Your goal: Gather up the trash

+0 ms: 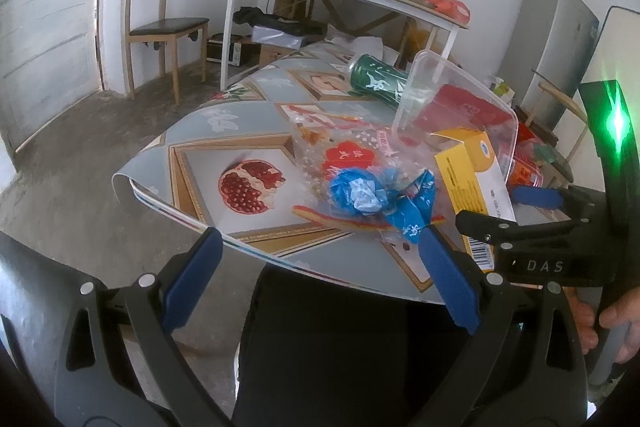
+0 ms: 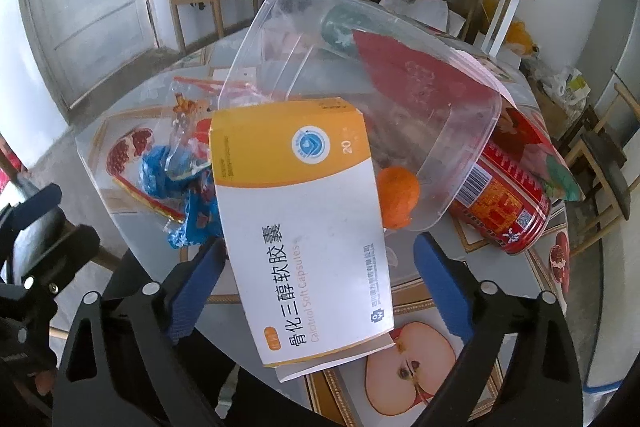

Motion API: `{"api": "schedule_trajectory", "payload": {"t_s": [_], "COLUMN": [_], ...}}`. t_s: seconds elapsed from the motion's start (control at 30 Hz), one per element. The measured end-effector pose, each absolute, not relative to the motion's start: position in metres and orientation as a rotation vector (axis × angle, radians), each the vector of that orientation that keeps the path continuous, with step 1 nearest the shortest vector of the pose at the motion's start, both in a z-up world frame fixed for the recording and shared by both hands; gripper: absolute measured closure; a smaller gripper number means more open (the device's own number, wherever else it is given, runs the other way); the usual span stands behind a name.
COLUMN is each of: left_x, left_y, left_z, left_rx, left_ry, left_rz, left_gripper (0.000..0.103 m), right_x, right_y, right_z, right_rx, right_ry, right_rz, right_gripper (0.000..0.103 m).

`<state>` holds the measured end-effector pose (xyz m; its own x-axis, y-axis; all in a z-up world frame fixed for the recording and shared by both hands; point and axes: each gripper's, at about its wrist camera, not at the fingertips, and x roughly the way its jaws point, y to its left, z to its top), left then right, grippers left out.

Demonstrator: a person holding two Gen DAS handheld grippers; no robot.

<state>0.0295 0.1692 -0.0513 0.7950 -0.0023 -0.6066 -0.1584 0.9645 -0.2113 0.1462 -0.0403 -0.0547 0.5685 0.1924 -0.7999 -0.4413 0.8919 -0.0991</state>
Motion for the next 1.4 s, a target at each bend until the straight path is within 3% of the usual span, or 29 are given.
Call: {"api": "schedule_trajectory", "payload": {"t_s": [0.3,1.4], "left_x": [0.03,0.028], "left_y": [0.173,0.17], "left_z": [-0.05,-0.052], "left_rx": [-0.292,-0.304], "left_ry": [0.639,0.646], "left_rz": [0.072,0.058], "left_gripper": [0.009,0.009], "right_x": [0.145,0.121], "right_y": [-0.039,-0.056], "right_z": [-0.052,-0.03], "right_rx": [-0.312,-0.313], "right_ry": [0.911,0.841], "right_rz": [0.35,0.353], "right_gripper": [0.031,0.034]}}
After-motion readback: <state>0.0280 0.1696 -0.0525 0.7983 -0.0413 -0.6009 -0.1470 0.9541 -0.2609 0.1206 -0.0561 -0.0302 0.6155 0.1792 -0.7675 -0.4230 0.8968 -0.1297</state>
